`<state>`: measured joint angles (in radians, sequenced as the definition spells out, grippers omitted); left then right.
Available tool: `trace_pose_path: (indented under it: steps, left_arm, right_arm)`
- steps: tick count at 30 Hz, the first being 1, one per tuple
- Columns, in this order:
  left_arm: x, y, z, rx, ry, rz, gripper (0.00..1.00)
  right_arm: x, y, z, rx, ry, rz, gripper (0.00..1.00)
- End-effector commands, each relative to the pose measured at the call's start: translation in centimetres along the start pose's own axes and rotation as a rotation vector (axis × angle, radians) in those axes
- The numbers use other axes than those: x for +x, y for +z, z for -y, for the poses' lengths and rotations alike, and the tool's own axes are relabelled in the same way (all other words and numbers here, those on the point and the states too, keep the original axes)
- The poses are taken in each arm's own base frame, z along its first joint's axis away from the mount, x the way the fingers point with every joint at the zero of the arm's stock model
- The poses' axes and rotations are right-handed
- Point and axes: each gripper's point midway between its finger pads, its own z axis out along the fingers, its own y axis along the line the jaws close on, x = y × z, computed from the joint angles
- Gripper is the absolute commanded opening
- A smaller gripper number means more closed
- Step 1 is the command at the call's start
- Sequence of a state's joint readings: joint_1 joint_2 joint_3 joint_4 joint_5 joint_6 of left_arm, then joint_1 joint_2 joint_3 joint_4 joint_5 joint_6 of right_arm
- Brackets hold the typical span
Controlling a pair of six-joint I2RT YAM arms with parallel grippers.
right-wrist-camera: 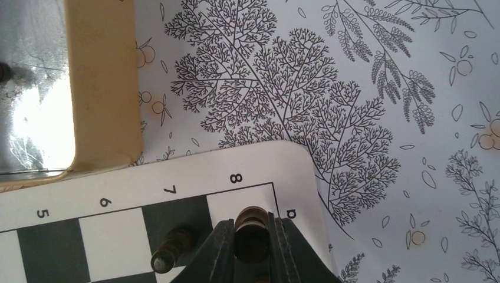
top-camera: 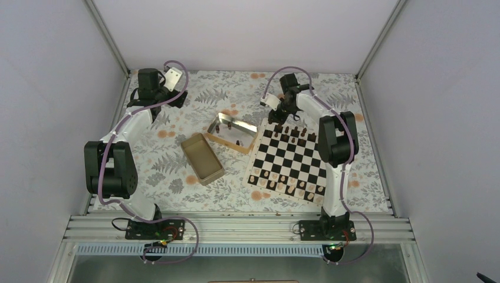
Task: Set up the chess pieces on the board
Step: Place the chess piece on the chessboard.
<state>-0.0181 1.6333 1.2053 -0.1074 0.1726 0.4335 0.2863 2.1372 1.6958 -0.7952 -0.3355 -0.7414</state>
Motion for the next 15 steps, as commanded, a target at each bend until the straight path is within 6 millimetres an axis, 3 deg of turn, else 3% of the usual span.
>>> trace_pose_path:
  steps: [1, 15]
  left_arm:
    - [-1.7, -1.0, -0.2, 0.001, -0.001, 0.042, 1.00]
    - [-1.6, -0.9, -0.3, -0.001, 0.000, 0.039, 1.00]
  right_arm:
    - [0.2, 0.9, 0.3, -0.023, -0.002, -0.007, 0.15]
    - [0.9, 2.1, 0.2, -0.049, -0.001, -0.038, 0.15]
